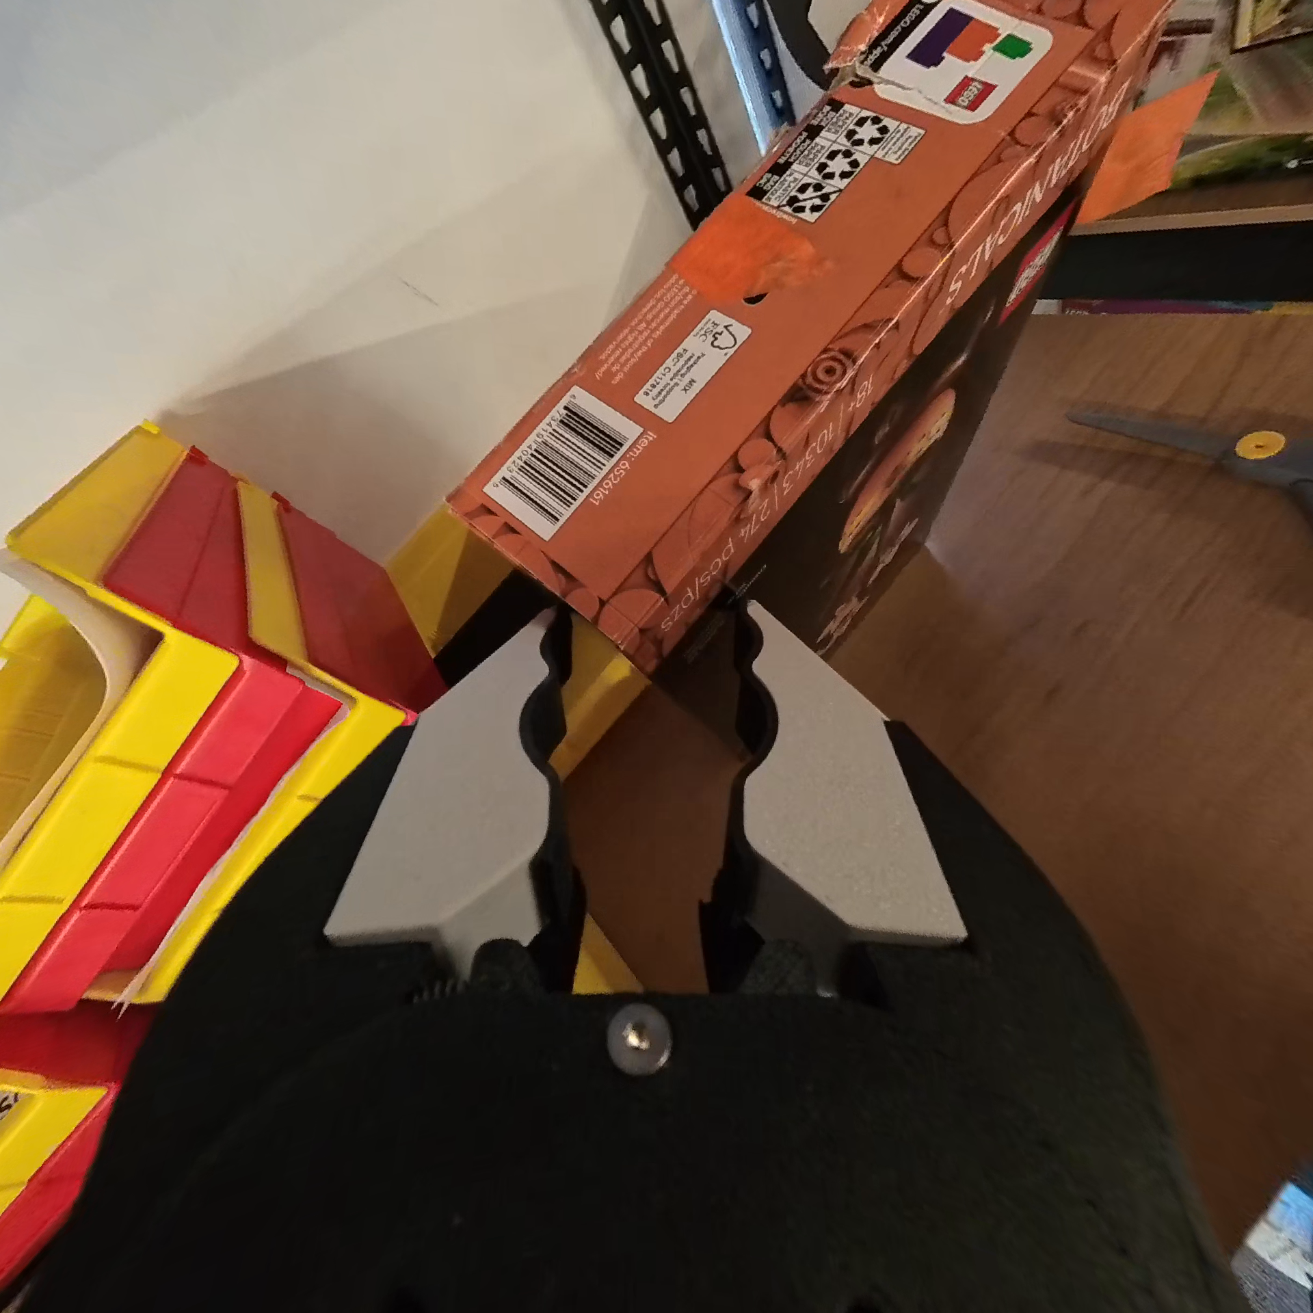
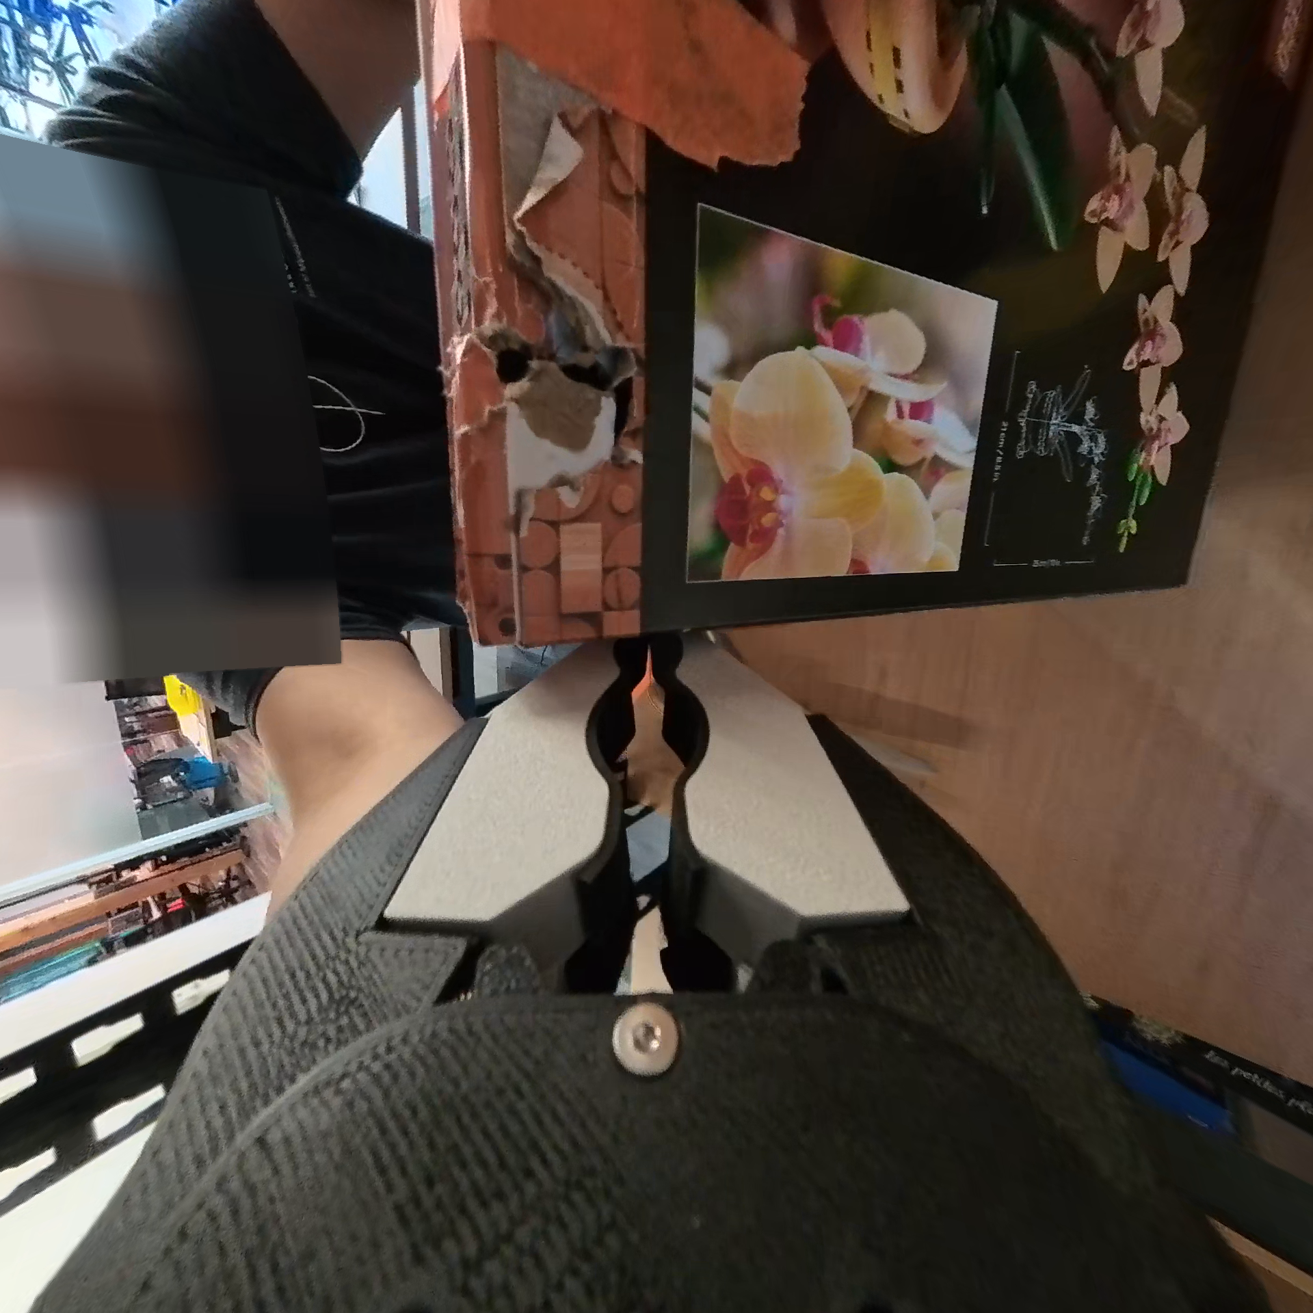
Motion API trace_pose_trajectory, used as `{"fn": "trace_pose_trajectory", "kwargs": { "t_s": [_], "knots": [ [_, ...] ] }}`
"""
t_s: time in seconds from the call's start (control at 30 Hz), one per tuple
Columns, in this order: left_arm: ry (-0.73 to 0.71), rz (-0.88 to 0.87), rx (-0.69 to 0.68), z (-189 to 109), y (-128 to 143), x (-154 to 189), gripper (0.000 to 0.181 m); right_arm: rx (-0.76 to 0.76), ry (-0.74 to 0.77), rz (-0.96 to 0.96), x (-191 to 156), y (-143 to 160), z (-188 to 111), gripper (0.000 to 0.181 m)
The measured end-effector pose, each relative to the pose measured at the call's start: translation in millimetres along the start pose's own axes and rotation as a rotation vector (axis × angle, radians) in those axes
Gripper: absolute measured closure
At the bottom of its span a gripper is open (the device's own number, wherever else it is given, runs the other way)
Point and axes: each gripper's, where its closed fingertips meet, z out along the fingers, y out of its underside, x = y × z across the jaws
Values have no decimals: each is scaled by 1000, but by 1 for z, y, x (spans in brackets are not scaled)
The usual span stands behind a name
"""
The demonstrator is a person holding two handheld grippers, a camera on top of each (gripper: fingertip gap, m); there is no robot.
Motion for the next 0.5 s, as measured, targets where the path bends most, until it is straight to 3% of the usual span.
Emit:
{"fn": "trace_pose_trajectory", "kwargs": {
  "t_s": [0.3,0.5],
  "knots": [
    [42,-13,28,-25,-9,11,139,1,-1,6,-29,6,14,181],
    [101,-9,53,-15,-9,3,138,75,9,72,-25,5,11,181]
  ]
}}
